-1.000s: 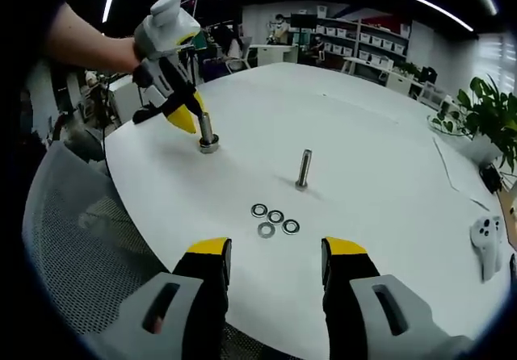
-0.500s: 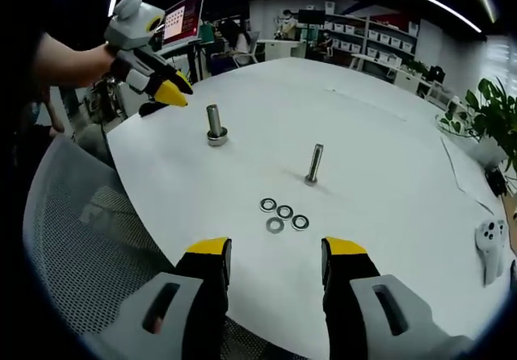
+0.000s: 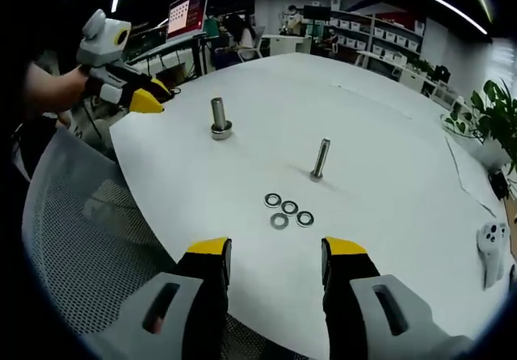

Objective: Place the washer onto the threaded stud by aligning its center hole with the stud, sliding it down to the base, and recovering from edge contact or off-axis alignment until the washer reaches the visible bottom stop.

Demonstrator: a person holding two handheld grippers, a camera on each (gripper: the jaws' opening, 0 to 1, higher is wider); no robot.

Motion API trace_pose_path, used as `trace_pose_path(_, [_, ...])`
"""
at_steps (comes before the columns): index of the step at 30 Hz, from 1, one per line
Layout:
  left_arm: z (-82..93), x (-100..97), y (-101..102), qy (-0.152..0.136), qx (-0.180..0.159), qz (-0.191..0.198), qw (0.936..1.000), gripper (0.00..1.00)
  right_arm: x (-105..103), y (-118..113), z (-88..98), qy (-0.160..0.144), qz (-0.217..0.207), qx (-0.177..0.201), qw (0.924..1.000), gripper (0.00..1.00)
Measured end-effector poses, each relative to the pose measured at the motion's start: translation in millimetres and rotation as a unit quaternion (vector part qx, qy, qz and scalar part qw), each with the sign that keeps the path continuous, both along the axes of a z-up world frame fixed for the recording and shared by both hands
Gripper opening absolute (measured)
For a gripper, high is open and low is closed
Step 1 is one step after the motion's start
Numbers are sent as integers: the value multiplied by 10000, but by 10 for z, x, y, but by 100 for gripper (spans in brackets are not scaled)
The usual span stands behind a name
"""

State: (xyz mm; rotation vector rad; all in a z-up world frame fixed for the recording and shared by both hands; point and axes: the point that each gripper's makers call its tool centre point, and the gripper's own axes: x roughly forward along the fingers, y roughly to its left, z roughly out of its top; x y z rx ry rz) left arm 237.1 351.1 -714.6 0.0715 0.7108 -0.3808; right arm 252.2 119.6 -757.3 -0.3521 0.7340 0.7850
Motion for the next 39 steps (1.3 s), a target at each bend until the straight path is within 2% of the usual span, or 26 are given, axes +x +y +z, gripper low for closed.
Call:
trace_pose_path(4, [84, -77, 5, -237, -132, 107, 9996, 33, 4, -9, -12, 1, -6, -23, 10000, 47])
trace_pose_path(13, [8, -267, 37, -137, -272, 251, 9992, 33, 1, -15, -15, 13, -21, -53, 10000, 47])
trace_pose_path(21, [-21, -317, 27, -156, -367, 254, 9989, 33, -15, 0, -35, 49, 31, -76, 10000, 47])
trace_pose_path(29, [-32, -288, 53, -294, -431, 368, 9980, 33, -51, 3, -83, 139, 110, -188, 9997, 47])
trace_pose_path(37, [-14, -300, -1, -420, -353, 180, 9983, 31, -57, 7, -85, 146, 169, -240, 9995, 47])
trace_pose_path(39, [-31, -309, -11, -412, -297, 117, 9986, 31, -17, 8, -26, 90, 69, -90, 9999, 47])
